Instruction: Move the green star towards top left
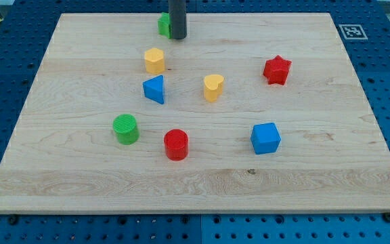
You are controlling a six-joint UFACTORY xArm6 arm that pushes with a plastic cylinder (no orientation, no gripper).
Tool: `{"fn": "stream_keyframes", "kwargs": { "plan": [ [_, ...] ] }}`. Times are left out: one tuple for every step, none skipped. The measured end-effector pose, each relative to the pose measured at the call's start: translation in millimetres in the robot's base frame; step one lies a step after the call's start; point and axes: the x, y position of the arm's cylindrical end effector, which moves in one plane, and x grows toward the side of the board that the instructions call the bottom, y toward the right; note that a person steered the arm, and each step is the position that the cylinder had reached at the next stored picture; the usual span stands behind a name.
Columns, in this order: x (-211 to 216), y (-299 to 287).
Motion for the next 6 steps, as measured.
{"fn": "stream_keyframes", "kwargs": {
  "plan": [
    [-9.8, 12.6],
    [-9.8, 14.0],
    [-9.7, 14.0],
    [-9.3, 14.0],
    [-9.3, 13.6],
    [-11.6, -4.1]
  ]
}}
